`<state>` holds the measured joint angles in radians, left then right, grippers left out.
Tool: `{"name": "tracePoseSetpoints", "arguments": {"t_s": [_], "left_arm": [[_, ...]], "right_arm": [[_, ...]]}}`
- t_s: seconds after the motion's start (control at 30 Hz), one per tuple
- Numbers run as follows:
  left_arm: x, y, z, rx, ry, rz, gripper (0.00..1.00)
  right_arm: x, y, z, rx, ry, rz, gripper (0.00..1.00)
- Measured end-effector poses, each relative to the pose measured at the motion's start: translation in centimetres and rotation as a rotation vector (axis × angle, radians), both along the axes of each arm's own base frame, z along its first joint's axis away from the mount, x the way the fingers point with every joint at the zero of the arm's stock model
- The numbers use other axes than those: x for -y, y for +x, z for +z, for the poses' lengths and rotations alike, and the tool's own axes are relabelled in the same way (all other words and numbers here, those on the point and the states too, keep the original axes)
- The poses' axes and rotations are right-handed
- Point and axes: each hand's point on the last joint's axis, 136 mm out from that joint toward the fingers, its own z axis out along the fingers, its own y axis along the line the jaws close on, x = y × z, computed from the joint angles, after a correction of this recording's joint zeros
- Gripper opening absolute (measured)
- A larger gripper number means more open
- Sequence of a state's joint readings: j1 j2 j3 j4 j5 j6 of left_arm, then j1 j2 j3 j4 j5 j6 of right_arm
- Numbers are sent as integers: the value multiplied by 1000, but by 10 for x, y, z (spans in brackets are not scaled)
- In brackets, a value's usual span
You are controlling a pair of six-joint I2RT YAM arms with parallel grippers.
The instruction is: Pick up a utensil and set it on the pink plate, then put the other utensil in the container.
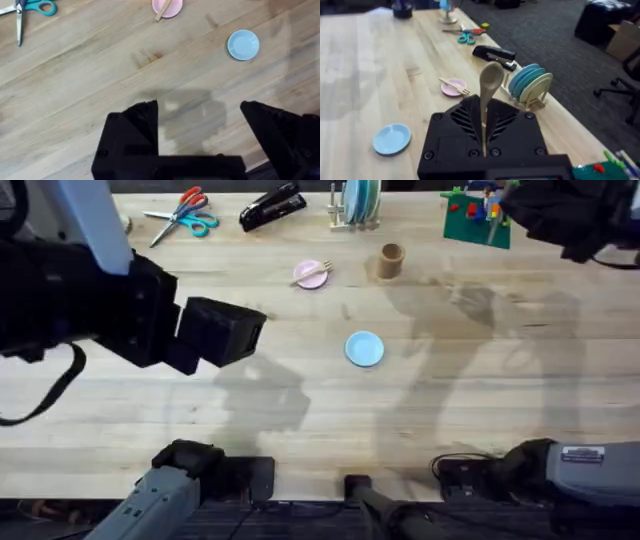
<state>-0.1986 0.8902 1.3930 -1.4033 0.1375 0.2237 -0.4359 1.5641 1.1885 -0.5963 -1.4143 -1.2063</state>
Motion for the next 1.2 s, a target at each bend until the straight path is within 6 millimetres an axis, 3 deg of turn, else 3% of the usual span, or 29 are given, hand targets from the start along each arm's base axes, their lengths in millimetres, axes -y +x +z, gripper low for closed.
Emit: {"name": "tracePoseSetpoints", "arguments": {"t_s": [0.43, 0.73, 1.07, 1.2], "left_arm": [[0, 0, 0, 0, 0, 0, 994], [0, 0, 0, 0, 0, 0, 993], [0, 0, 0, 0, 0, 0, 994], [0, 0, 0, 0, 0, 0, 995]], "right_arm": [[-55, 31, -43, 78, -14, 194, 28], [-87, 40, -52, 176, -40, 282, 31], [-95, 62, -77, 238, -49, 305, 31], [-96, 67, -77, 250, -44, 307, 31]]}}
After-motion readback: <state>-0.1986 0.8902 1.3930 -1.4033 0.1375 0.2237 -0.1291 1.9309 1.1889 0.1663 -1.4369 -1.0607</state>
